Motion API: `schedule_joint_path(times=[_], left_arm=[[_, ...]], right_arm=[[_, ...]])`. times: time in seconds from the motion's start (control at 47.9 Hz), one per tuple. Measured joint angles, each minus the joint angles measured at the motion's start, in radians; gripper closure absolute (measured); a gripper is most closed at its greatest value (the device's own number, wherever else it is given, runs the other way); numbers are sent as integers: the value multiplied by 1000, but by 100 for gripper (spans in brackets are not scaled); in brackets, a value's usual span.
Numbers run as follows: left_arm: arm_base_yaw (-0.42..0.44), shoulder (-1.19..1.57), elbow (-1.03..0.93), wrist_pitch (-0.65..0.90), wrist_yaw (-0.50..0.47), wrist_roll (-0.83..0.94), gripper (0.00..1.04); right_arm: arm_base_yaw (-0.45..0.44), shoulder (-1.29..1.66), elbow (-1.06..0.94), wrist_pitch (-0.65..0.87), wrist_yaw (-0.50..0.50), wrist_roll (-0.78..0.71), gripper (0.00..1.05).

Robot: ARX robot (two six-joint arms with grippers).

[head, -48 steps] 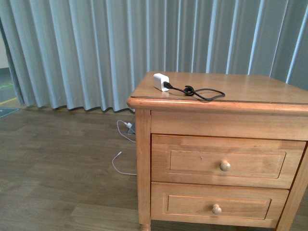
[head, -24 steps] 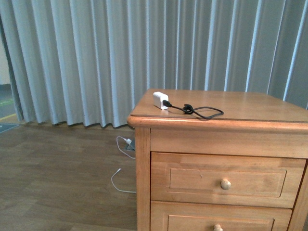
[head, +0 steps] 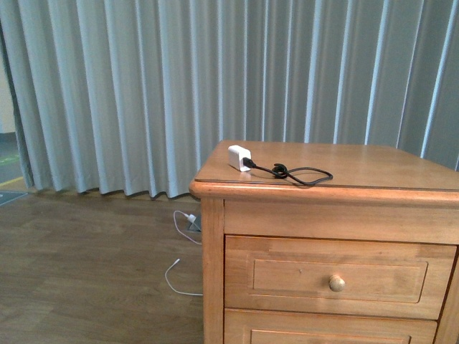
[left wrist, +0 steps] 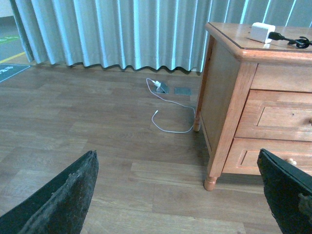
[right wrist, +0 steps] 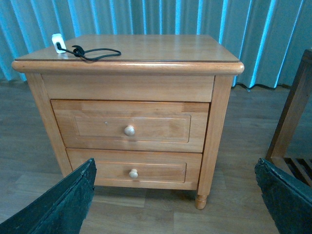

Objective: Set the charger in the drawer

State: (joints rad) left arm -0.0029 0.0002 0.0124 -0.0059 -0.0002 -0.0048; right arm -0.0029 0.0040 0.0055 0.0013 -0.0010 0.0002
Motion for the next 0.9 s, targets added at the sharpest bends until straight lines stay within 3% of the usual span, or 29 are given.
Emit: schedule_joint_path(times=[0.334, 0.376, 0.439, 0.898], left_arm=[[0, 0, 0, 0, 0, 0, 6], [0, 0, 0, 0, 0, 0, 6], [0, 0, 0, 0, 0, 0, 6], [0, 0, 0, 0, 0, 0, 6]], right_arm=[[0, 0, 0, 0, 2, 2, 8], [26, 37, 6, -26, 72, 75, 8], [27, 120, 6, 16, 75, 135, 8], [152, 1055, 158, 719, 85, 117, 8]])
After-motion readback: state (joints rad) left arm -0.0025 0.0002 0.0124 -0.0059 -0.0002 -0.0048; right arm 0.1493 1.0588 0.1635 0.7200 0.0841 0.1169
